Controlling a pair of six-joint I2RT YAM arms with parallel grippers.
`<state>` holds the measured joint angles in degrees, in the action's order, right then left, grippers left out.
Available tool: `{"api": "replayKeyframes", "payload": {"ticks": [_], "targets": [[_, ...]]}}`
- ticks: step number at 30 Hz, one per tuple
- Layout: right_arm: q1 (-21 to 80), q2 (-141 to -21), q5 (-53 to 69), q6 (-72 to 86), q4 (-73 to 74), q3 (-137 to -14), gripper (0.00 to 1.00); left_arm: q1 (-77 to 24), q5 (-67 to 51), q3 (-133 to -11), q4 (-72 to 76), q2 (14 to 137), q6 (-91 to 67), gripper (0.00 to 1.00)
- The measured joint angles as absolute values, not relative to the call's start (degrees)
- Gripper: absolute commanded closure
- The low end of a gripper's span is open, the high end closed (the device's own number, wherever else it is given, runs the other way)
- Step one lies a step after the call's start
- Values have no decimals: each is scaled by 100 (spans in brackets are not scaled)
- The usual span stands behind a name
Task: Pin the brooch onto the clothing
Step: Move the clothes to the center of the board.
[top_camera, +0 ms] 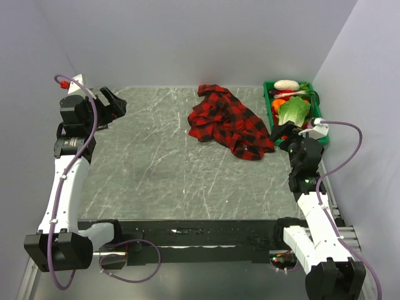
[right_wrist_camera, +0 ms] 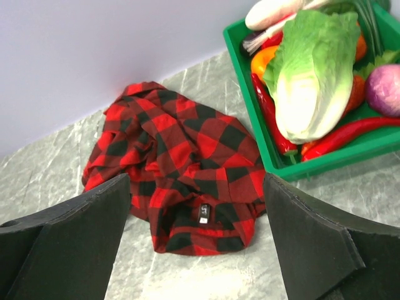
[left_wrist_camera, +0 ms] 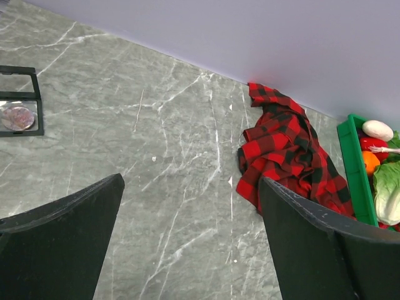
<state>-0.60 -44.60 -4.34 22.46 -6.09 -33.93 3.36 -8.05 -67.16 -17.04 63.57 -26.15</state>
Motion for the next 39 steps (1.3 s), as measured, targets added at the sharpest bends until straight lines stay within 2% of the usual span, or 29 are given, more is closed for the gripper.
{"api": "replayKeyframes", "payload": {"ticks": [7,14,20,28,34,39], "targets": [[32,-4560,-338,2150,-563,-3474,11,307,-832,-6716,-1704,6357,-2539,4],[904,-5113,-749,1918,-224,-4038,16,281,-1092,-6753,-1667,6523,-2532,3],[1450,-6171,-930,1968,5,-4517,18,163,-1033,-6724,-1605,6584,-2486,3],[1898,-8543,-1138,2115,1140,-5970,15,-495,-611,-6514,-1570,6825,-2257,4],[2185,-9719,-1317,2222,1601,-6641,15,-913,-617,-6414,-1586,7170,-2252,4],[2346,-10409,-1476,2322,1909,-7113,23,-1262,-607,-6405,-1603,7284,-2263,3]]}}
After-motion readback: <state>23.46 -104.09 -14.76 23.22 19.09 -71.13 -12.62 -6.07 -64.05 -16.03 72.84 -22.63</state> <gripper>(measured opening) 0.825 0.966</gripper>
